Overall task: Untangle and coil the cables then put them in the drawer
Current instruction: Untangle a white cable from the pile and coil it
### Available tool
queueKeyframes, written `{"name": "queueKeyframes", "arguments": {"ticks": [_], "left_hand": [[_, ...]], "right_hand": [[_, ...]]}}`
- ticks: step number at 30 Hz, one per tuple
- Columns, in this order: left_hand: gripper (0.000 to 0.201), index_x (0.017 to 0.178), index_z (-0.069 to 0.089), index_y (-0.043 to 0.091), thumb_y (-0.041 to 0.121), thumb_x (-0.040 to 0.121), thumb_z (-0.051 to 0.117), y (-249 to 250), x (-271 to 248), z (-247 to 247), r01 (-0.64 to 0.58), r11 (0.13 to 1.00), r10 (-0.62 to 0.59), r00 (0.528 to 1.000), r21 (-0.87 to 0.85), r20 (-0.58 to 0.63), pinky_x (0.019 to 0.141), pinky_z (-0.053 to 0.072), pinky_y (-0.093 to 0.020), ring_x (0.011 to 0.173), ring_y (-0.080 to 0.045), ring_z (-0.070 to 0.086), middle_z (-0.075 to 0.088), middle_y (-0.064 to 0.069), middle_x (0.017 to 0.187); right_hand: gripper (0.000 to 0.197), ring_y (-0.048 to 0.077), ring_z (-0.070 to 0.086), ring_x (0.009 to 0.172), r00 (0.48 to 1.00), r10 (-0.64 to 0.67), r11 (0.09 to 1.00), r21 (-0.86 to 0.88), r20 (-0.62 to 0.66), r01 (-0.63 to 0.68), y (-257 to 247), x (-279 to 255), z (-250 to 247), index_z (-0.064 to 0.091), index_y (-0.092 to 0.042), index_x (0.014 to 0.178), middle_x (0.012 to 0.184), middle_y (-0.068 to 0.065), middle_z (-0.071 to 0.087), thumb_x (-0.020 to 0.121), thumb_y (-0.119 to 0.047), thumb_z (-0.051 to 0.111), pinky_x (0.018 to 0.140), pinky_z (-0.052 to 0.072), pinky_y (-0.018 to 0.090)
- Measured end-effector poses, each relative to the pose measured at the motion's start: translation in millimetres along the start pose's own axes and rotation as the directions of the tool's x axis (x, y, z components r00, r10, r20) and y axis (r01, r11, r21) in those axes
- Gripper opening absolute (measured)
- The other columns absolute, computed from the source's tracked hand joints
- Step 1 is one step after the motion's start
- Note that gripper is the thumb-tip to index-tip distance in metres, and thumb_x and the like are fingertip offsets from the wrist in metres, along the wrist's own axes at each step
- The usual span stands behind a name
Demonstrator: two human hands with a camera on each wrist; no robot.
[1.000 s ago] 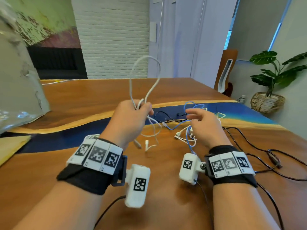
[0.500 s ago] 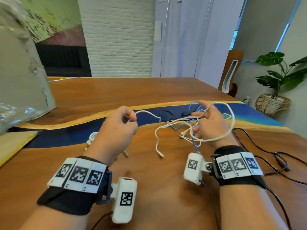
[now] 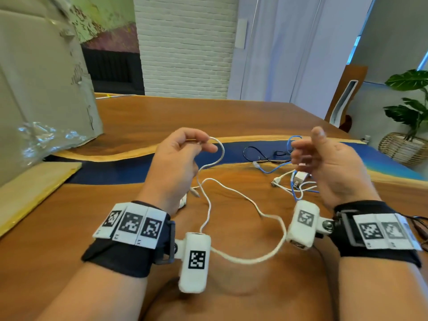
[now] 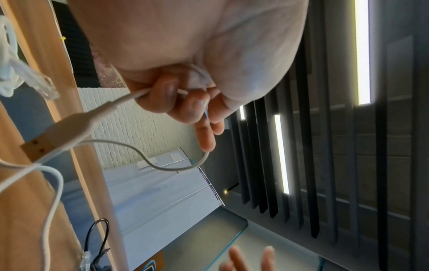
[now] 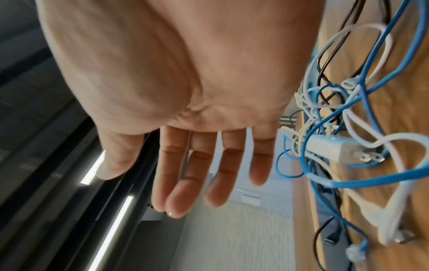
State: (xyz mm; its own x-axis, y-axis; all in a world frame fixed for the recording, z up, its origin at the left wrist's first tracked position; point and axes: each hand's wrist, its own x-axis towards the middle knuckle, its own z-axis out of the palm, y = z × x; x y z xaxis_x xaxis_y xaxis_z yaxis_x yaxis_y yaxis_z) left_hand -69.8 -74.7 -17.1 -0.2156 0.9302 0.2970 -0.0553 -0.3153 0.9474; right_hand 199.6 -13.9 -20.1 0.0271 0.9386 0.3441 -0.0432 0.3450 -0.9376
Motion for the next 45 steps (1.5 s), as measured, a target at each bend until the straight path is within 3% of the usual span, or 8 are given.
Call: {"name": "queueKeyframes", "arguments": {"ticks": [7, 10, 16, 23, 27, 34, 37, 45], "left_hand": [[0.018, 0.108, 0.051, 0.011, -0.004, 0.097, 0.049, -1, -6, 10, 0.041, 0.999, -0.035, 0.968, -0.019, 0.250, 0.042, 0.019, -0.023, 0.044, -0.015, 0.024, 0.068, -0.009, 0.071], [0.011, 0.097, 0.057, 0.011, 0.001, 0.100, 0.052, -2, -4, 5, 0.051, 0.998, -0.060, 0.969, 0.045, 0.239, 0.041, 0.024, -0.019, 0.044, -0.011, 0.030, 0.046, 0.003, 0.052], [0.048, 0.068, 0.067, 0.013, 0.038, 0.106, 0.049, -7, -3, -8, 0.150, 0.937, -0.270, 0.885, 0.316, 0.379, 0.049, 0.015, -0.032, 0.047, -0.015, 0.017, 0.026, 0.004, 0.051], [0.020, 0.095, 0.064, 0.009, 0.018, 0.096, 0.047, 3, 4, -12, 0.385, 0.792, -0.206, 0.899, -0.474, 0.385, 0.041, 0.012, -0.021, 0.042, -0.006, 0.013, 0.033, 0.006, 0.058], [0.024, 0.124, 0.055, 0.008, 0.013, 0.105, 0.040, -1, 5, -1, 0.288, 0.645, -0.166, 0.957, -0.708, 0.238, 0.049, 0.033, -0.017, 0.049, -0.006, 0.035, 0.073, -0.001, 0.096], [0.030, 0.122, 0.062, 0.011, 0.004, 0.109, 0.036, -15, 1, 8, 0.018, 0.996, -0.006, 0.991, -0.085, 0.135, 0.088, 0.059, -0.036, 0.086, -0.020, 0.073, 0.076, -0.008, 0.109], [0.029, 0.117, 0.069, 0.015, 0.008, 0.109, 0.041, -18, -2, 7, -0.037, 0.983, -0.010, 0.967, 0.180, 0.253, 0.070, 0.057, -0.027, 0.074, -0.013, 0.071, 0.075, -0.002, 0.100], [0.046, 0.086, 0.076, 0.003, 0.025, 0.104, 0.039, -10, -8, 2, 0.272, 0.920, -0.382, 0.780, 0.281, 0.495, 0.052, 0.026, -0.035, 0.049, -0.017, 0.017, 0.025, 0.001, 0.057]], "right_hand": [[0.037, 0.028, 0.073, 0.092, 0.916, -0.013, 0.998, -0.044, 0.401, 0.033, -2, -17, 63, 0.066, -0.014, 0.122, 0.093, 0.011, 0.078, 0.088, -0.028, 0.073, 0.097, 0.054, 0.042], [0.011, 0.016, 0.046, 0.043, 0.928, 0.004, 0.994, 0.101, 0.372, -0.045, 2, -22, 77, 0.069, -0.009, 0.089, 0.051, 0.000, 0.043, 0.095, -0.016, 0.062, 0.069, 0.058, 0.041], [0.012, 0.008, 0.021, 0.039, 0.982, 0.035, 0.983, 0.173, 0.187, -0.068, -2, -14, 59, 0.070, -0.007, 0.083, 0.048, -0.006, 0.032, 0.090, -0.014, 0.065, 0.037, 0.017, 0.018], [0.016, 0.000, 0.049, 0.046, 0.935, -0.021, 0.932, -0.330, 0.355, 0.147, 2, -20, 70, 0.081, -0.015, 0.105, 0.059, -0.005, 0.062, 0.097, -0.010, 0.067, 0.052, 0.037, 0.010], [0.024, 0.023, 0.064, 0.068, 0.786, 0.127, 0.776, -0.554, 0.606, 0.302, 9, -32, 94, 0.081, -0.029, 0.101, 0.070, -0.013, 0.074, 0.103, -0.020, 0.059, 0.069, 0.049, 0.036], [0.030, 0.015, 0.050, 0.051, 0.715, 0.167, 0.827, -0.491, 0.679, 0.273, -6, -40, 91, 0.079, -0.020, 0.080, 0.052, 0.000, 0.057, 0.101, -0.034, 0.063, 0.057, 0.044, 0.037], [0.027, 0.027, 0.070, 0.066, 0.766, 0.088, 0.880, -0.411, 0.637, 0.240, -11, -35, 81, 0.078, -0.016, 0.077, 0.046, -0.008, 0.043, 0.099, -0.027, 0.067, 0.065, 0.054, 0.047], [0.030, 0.004, 0.033, 0.037, 0.880, 0.019, 0.953, -0.274, 0.475, 0.128, -12, -28, 67, 0.075, 0.003, 0.078, 0.049, 0.012, 0.052, 0.073, -0.025, 0.081, 0.040, 0.028, 0.013]]}}
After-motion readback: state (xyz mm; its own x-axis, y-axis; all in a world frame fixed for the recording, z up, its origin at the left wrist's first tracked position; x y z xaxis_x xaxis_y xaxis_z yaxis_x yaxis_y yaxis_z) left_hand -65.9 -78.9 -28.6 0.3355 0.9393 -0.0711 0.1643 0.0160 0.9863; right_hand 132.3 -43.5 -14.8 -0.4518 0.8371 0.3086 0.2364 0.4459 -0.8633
